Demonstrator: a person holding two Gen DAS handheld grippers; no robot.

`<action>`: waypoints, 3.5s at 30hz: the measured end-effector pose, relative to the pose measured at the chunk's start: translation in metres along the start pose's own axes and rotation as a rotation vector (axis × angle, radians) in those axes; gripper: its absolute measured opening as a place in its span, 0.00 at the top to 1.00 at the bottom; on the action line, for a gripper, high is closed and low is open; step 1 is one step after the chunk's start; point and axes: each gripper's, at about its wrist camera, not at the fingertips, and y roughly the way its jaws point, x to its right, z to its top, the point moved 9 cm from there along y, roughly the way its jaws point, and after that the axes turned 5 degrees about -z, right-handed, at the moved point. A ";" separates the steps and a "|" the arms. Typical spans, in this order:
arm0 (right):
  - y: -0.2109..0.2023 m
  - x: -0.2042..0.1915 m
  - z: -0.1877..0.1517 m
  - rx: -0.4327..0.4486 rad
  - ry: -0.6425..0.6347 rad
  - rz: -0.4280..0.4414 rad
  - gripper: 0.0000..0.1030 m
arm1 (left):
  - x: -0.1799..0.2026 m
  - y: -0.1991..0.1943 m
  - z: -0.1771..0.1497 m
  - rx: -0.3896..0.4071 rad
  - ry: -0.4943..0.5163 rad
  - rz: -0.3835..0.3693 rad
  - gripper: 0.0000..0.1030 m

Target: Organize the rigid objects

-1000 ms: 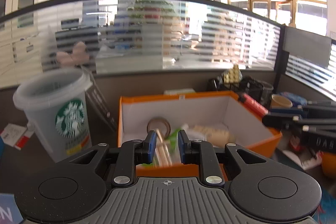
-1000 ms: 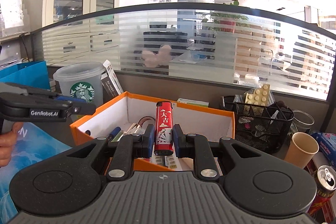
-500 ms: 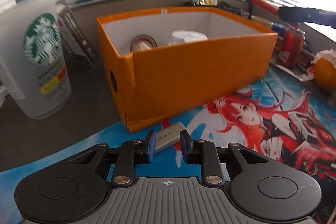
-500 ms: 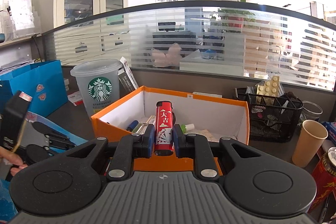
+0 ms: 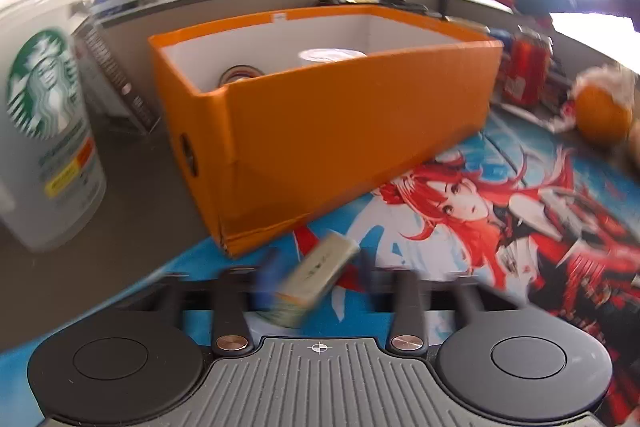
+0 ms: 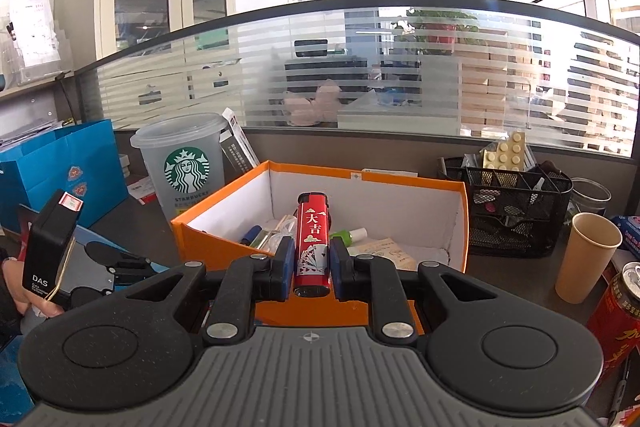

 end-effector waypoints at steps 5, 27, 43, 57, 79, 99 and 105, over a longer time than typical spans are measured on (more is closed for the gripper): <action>-0.005 -0.001 0.001 0.009 0.010 0.004 0.83 | 0.009 -0.007 -0.007 0.008 -0.029 0.045 0.80; -0.020 0.002 0.009 0.040 0.020 -0.012 0.83 | 0.047 -0.072 0.101 0.210 -0.035 0.151 0.80; 0.011 0.021 0.022 0.013 0.035 -0.028 0.83 | 0.005 -0.046 0.149 0.227 -0.120 0.266 0.80; 0.049 0.028 0.023 -0.039 0.029 -0.027 0.83 | -0.024 -0.013 0.146 0.178 -0.192 0.287 0.80; 0.089 0.029 0.011 -0.112 0.009 -0.017 0.83 | -0.036 0.043 0.127 0.029 -0.230 0.306 0.80; 0.082 0.031 0.010 -0.101 0.024 -0.023 0.82 | -0.026 0.052 0.120 0.002 -0.239 0.326 0.78; 0.063 0.030 0.020 -0.058 0.028 -0.042 0.42 | -0.018 0.030 0.122 0.042 -0.229 0.360 0.59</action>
